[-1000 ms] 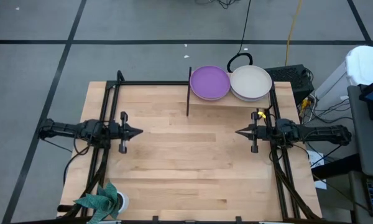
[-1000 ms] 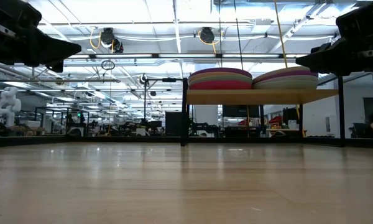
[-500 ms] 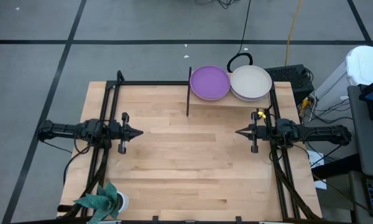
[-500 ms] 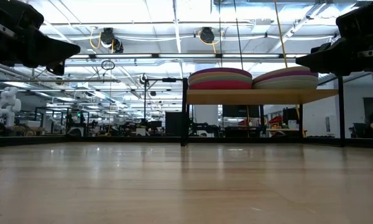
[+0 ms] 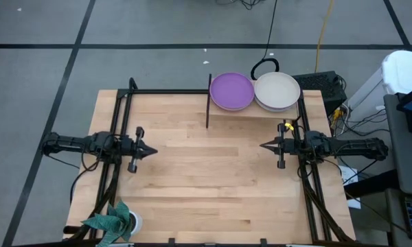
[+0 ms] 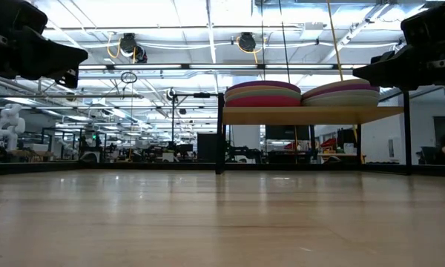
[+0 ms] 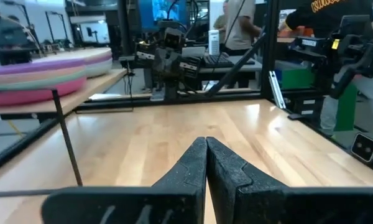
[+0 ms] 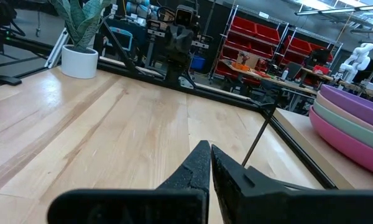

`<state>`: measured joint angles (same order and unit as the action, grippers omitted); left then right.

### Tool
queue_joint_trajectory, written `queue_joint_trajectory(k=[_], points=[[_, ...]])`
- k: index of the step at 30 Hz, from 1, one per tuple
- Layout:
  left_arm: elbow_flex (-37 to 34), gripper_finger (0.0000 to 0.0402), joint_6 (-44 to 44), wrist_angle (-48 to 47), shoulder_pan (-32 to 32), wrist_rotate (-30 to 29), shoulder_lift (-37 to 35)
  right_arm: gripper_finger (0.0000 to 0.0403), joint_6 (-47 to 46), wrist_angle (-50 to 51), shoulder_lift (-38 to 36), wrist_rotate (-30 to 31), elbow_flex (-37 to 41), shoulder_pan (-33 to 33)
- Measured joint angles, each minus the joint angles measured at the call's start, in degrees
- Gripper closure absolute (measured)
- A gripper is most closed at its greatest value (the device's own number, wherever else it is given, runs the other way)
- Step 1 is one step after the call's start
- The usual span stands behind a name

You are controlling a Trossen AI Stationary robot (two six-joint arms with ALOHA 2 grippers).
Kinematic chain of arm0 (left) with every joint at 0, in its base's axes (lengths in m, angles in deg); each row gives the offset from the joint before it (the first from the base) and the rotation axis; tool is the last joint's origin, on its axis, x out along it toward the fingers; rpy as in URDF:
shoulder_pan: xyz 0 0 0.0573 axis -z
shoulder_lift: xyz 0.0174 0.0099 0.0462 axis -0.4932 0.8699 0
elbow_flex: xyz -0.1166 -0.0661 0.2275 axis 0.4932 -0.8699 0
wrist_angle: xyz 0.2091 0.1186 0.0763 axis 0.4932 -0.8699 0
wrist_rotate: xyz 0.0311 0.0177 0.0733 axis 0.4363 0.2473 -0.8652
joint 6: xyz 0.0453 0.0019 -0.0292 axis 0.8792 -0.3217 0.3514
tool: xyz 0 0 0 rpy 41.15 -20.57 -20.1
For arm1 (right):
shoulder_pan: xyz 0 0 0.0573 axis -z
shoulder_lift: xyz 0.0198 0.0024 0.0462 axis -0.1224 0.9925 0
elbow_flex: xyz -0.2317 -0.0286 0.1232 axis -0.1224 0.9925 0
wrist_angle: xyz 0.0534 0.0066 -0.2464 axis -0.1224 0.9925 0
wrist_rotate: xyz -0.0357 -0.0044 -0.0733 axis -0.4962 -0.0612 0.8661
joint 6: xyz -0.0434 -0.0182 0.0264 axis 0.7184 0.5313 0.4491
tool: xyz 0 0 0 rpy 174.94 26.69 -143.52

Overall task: Place and stack plates onto a shelf
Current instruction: Return to Home Position

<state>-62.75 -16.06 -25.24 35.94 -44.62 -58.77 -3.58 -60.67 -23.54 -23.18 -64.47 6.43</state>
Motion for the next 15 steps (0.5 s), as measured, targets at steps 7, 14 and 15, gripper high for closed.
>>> queue_joint_trajectory(k=[7, 14, 15], points=[[-0.02, 0.0398, 1.77, 1.52, -0.39, -8.89, -0.56, 0.0403, 0.00, -0.02, 0.00, 0.02, -0.02, 0.00], [-0.02, 0.0400, 1.95, 1.54, -2.13, -9.95, -0.56, 0.0403, 0.00, -0.02, 0.00, 0.02, -0.02, 0.00], [-0.01, 0.0400, 2.17, 1.37, -2.44, -9.96, -0.56, 0.0403, 0.00, -0.02, 0.00, 0.02, -0.02, 0.00]])
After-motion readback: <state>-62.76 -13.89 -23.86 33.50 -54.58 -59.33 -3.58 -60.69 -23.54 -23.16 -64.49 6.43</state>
